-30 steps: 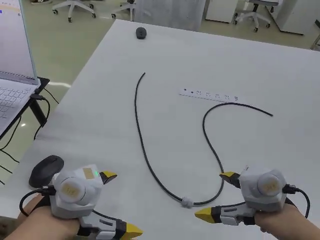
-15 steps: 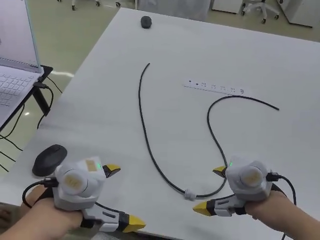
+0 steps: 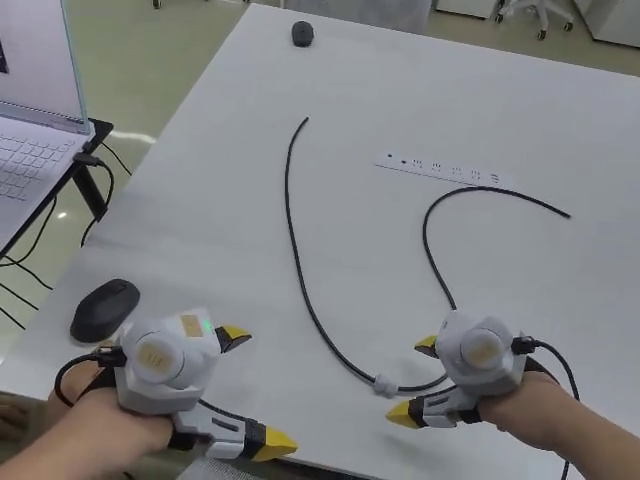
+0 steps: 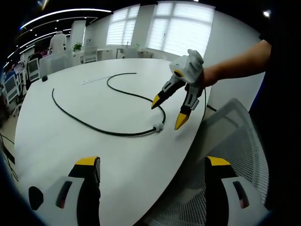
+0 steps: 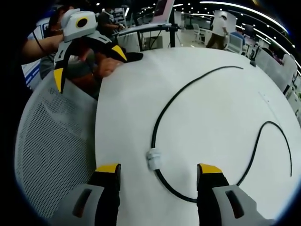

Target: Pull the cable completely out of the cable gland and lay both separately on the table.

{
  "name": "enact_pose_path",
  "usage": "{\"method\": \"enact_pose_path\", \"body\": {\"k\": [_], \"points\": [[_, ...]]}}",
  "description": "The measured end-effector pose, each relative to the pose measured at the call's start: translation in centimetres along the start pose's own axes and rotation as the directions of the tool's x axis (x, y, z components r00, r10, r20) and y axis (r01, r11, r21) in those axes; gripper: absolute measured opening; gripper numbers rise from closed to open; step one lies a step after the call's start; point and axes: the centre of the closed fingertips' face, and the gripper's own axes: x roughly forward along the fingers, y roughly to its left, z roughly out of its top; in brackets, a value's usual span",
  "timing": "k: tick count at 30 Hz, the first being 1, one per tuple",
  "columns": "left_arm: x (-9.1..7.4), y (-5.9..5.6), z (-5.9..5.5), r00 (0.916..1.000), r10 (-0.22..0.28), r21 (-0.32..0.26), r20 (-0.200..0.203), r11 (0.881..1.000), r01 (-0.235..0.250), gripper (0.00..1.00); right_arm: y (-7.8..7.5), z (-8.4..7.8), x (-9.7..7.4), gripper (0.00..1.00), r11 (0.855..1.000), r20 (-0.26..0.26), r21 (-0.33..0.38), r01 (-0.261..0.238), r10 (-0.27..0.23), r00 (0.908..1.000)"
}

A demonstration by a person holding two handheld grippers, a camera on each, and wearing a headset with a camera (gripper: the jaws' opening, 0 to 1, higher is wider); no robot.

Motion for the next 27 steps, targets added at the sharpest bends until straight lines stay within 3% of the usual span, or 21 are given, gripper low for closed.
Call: {"method": "enact_pose_path", "body": {"k": [6,17,27], "points": [[-0.1,0.0,0.0,1.0,-0.006,-0.005,-0.002,1.0,0.006,0.91,0.2,-0.4,0.6,0.55,1.0,-0.024,-0.013,-0.025,0.025,0.9994],[-0.2,-0.2,-0.3,0.9999,-0.01,-0.001,-0.008,1.0,0.01,0.91,0.1,-0.8,1.5,0.49,0.999,-0.046,-0.021,-0.047,0.046,0.9979],[0.0,-0.1,-0.1,0.9999,-0.006,-0.003,-0.014,1.0,0.006,0.88,-0.2,-0.5,1.6,0.31,0.998,-0.044,-0.036,-0.048,0.047,0.9979]]}}
